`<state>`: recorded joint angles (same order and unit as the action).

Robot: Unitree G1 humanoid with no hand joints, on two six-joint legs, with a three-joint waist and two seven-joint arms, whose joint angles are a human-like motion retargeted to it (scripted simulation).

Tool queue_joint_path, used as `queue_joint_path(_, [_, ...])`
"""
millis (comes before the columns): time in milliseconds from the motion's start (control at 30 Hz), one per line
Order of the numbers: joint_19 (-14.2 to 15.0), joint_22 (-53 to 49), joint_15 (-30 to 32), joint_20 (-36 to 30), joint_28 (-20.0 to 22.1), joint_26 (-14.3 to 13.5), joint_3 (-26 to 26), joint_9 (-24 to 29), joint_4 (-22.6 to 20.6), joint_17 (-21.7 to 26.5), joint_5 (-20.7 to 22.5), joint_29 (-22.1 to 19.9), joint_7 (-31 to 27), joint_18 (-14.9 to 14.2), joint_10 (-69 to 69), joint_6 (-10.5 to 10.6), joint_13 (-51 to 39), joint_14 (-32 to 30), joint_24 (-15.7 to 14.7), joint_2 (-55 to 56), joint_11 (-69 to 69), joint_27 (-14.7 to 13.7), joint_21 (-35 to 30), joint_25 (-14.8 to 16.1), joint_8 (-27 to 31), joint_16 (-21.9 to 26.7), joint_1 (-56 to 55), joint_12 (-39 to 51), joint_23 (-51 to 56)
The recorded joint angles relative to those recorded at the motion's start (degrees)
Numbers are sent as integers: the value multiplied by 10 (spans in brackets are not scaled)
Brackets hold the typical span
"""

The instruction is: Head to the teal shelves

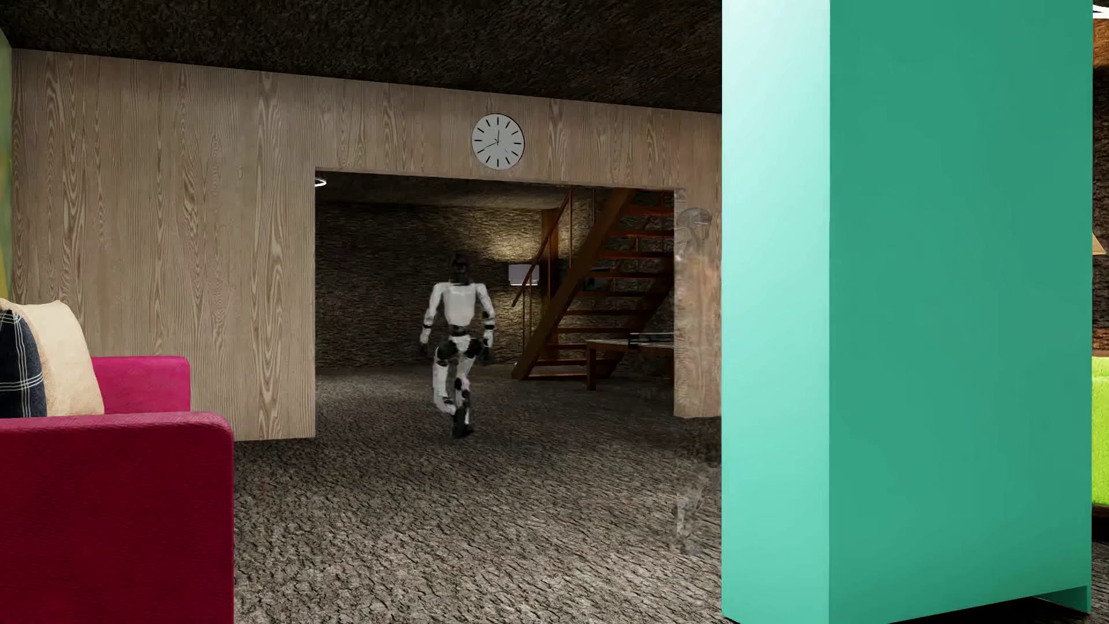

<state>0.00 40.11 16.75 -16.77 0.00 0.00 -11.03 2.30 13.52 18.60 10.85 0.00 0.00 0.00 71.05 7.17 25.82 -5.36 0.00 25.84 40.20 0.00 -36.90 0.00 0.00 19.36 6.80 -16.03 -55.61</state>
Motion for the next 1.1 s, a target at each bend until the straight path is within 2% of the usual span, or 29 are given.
queue_joint_path(67, [0,72,-71,-62,0,0,66,10,-21,4,26,0,0,0,70,-10,-35,168,0,-106,-30,0,6,0,0,-3,-93,-14,26])
queue_joint_path(100, [0,98,-112,-75,0,0,103,10,-33,8,28,0,0,0,44,-18,-49,212,0,-151,-42,0,18,0,0,-3,-137,-29,55])
queue_joint_path(133, [0,117,-151,-81,0,0,138,10,-40,14,28,0,0,0,-21,-24,-60,231,0,-194,-54,0,39,0,0,-3,-171,-47,94])
queue_joint_path(167, [0,130,-189,-96,0,0,169,9,-45,23,22,0,0,0,-104,-32,-66,233,0,-237,-66,0,64,0,0,-2,-199,-67,143])
queue_joint_path(200, [0,136,-215,-91,0,0,189,3,-42,29,19,0,0,0,-202,-35,-73,206,0,-257,-61,0,91,0,0,-3,-220,-87,189])
queue_joint_path(267, [0,136,-266,-83,0,0,215,-10,-25,35,14,0,0,0,-374,-30,-85,165,0,-290,-45,0,149,0,0,-9,-257,-126,264])
queue_joint_path(333, [0,125,-310,-86,0,0,235,-22,4,40,-15,0,0,0,-440,-24,-99,169,0,-323,-26,0,180,0,0,-17,-274,-162,304])
queue_joint_path(367, [0,117,-331,-99,0,0,244,-22,15,40,-34,0,0,0,-440,-21,-103,192,0,-350,-15,0,190,0,0,-19,-274,-180,315])
queue_joint_path(467, [0,131,-303,-136,0,0,268,-36,14,23,-109,0,0,0,-315,-23,-73,52,0,-380,32,0,207,0,0,-21,-302,-179,281])
queue_joint_path(500, [0,150,-274,-139,0,0,263,-33,10,10,-129,0,0,0,-267,-30,-70,41,0,-377,63,0,207,0,0,-22,-305,-163,237])
queue_joint_path(567, [0,157,-175,-129,0,0,256,-20,-3,1,-144,0,0,0,-229,-31,-85,92,0,-344,123,0,153,0,0,-17,-290,-123,127])
queue_joint_path(633, [0,111,-66,-113,0,0,242,-6,-2,6,-154,0,0,0,-237,-32,-88,134,0,-298,129,0,97,0,0,-3,-246,-93,59])
queue_joint_path(700, [0,53,27,-79,0,0,212,0,-1,15,-150,0,0,0,-254,-30,-65,156,0,-264,100,0,92,0,0,18,-215,-75,35])
queue_joint_path(733, [0,30,95,-50,0,0,206,-1,-4,22,-153,0,0,0,-261,-32,-49,167,0,-244,98,0,100,0,0,28,-201,-69,37])
queue_joint_path(767, [0,16,130,-16,0,0,205,-3,-8,30,-159,0,0,0,-267,-37,-37,178,0,-230,92,0,107,0,0,37,-186,-66,41])
queue_joint_path(900, [0,20,133,131,0,0,185,-7,-12,55,-173,0,0,0,-268,-54,-21,208,0,-230,34,0,118,0,0,52,-147,-59,64])
queue_joint_path(967, [0,39,121,143,0,0,181,-10,-11,61,-179,0,0,0,-265,-56,-25,223,0,-213,19,0,133,0,0,60,-137,-52,64])
queue_joint_path(1100, [0,54,44,115,0,0,150,-2,2,63,-171,0,0,0,-257,-52,-44,247,0,-195,-11,0,160,0,0,77,-129,-45,82])
